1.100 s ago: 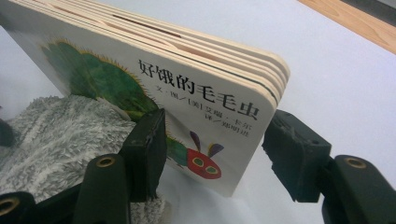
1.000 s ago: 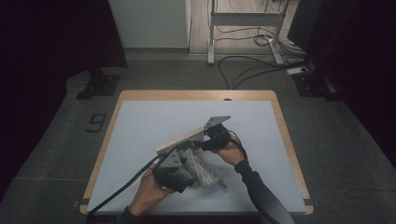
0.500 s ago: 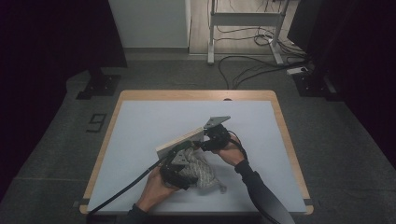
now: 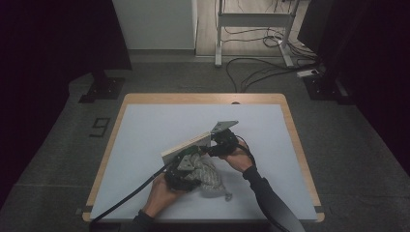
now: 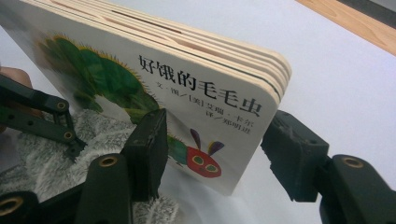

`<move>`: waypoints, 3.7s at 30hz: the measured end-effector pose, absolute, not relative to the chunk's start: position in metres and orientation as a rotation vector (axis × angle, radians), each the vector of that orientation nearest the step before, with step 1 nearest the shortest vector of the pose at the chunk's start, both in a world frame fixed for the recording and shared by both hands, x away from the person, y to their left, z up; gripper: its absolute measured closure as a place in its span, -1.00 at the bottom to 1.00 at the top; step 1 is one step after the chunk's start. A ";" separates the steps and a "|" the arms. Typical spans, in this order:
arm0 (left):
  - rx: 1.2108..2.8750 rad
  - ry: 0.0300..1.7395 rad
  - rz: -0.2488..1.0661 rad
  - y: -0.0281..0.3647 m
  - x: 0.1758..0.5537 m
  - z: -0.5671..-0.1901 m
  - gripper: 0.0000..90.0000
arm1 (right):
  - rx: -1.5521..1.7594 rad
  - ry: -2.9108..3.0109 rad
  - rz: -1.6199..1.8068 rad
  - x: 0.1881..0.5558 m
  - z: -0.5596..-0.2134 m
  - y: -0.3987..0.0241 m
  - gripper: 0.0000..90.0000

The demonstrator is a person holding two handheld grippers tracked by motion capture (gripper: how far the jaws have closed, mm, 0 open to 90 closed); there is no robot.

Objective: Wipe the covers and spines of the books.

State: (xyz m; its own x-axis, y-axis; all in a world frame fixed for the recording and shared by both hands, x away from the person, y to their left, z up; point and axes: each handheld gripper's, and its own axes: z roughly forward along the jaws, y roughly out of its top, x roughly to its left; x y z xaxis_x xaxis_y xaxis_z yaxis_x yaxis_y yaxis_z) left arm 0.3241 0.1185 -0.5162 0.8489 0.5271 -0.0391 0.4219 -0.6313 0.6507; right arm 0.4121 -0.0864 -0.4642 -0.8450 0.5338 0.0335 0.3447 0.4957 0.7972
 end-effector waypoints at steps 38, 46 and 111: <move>2.333 0.690 0.202 0.171 0.279 -0.449 0.51 | 0.753 2.512 1.299 0.409 -0.465 -0.092 -0.02; 2.318 0.754 0.213 0.201 0.269 -0.446 0.50 | 0.753 2.512 1.296 0.409 -0.465 -0.092 -0.02; 2.269 0.914 0.271 0.242 0.316 -0.489 0.48 | 0.749 2.502 1.294 0.405 -0.466 -0.094 -0.01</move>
State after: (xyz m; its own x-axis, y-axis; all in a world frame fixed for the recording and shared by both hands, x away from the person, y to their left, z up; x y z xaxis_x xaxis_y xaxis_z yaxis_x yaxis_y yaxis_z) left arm 0.3160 0.2420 -0.4890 0.7331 0.6780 -0.0533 0.5395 -0.5320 0.6526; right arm 0.4048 -0.0938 -0.4661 -0.8440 0.5355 0.0317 0.3354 0.4807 0.8102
